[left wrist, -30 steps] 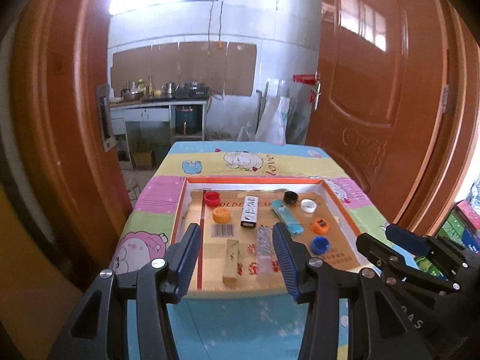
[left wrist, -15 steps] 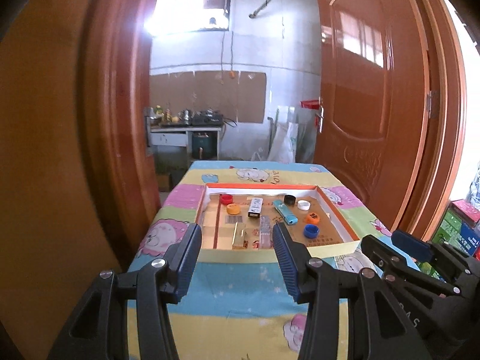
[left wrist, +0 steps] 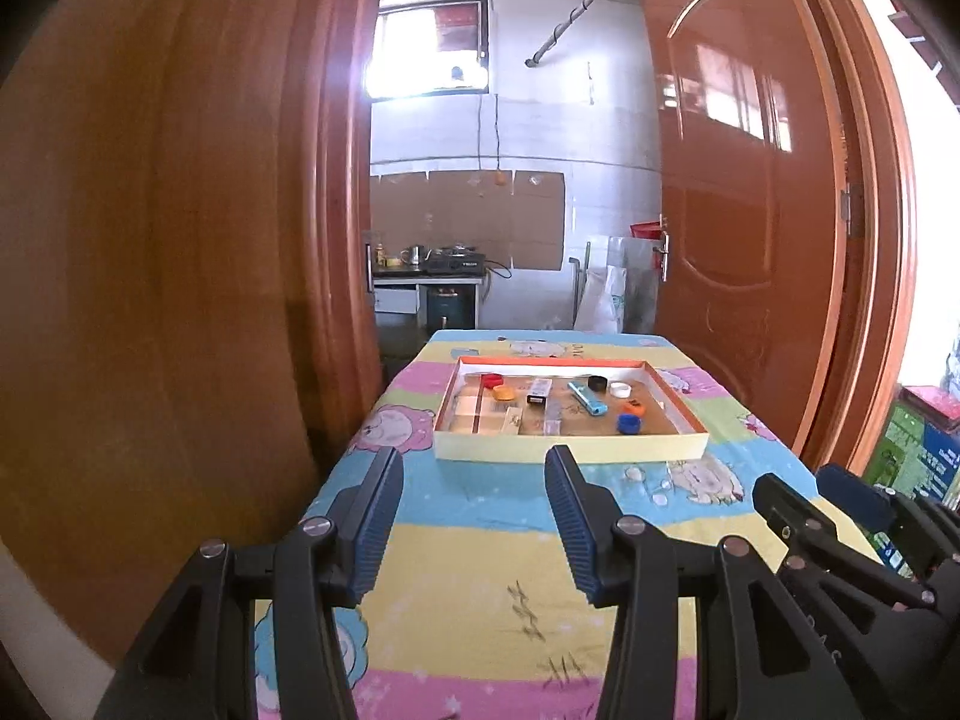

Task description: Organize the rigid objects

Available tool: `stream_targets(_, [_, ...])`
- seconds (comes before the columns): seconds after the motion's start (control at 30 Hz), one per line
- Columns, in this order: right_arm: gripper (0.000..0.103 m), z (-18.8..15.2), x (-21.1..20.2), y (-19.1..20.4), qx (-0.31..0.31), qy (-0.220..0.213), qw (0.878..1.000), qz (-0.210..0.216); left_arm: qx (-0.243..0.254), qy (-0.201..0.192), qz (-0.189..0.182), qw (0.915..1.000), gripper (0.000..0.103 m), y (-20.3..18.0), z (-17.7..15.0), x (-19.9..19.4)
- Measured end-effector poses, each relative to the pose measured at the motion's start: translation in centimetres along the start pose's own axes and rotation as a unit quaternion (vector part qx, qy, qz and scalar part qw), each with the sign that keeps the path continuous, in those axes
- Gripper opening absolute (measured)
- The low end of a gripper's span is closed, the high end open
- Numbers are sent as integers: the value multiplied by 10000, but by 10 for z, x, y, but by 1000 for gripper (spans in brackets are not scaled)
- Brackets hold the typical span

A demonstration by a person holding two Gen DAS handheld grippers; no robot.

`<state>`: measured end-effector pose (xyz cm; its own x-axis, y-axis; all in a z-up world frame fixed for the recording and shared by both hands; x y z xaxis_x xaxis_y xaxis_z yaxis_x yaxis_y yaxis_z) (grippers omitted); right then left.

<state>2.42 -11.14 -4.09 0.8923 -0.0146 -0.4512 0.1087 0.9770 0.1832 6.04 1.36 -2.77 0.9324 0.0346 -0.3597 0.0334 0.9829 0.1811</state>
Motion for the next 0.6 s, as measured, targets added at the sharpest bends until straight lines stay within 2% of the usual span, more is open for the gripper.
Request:
stream_targets(0.2, [47,-12,-26,5,-192,-176,9997,27,132,75,-360,9992,49,-7,-9,-18])
stream_targets(0.4, [47,-14,-45,5,-231,-346,9991,2,170,30,-306,9994,49,-9,-13,-35])
stream_targets(0.6, [47,-15,-49,6,-221,-368,9991,62,155,76,-315,9994,49,-10,-13,-34])
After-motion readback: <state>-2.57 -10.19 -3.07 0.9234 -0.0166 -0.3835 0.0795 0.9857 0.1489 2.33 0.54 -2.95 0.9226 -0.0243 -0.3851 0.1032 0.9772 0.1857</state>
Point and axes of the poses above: each gripper's, at about its wrist camera, not at the fingertips, and x roughly the way its jaws point, y to its left, z to its top, the point moved 3 cm from there along x, roughly the way its jaws point, and after that the axes turned 11 degrees about x, right-handed, at the moved point
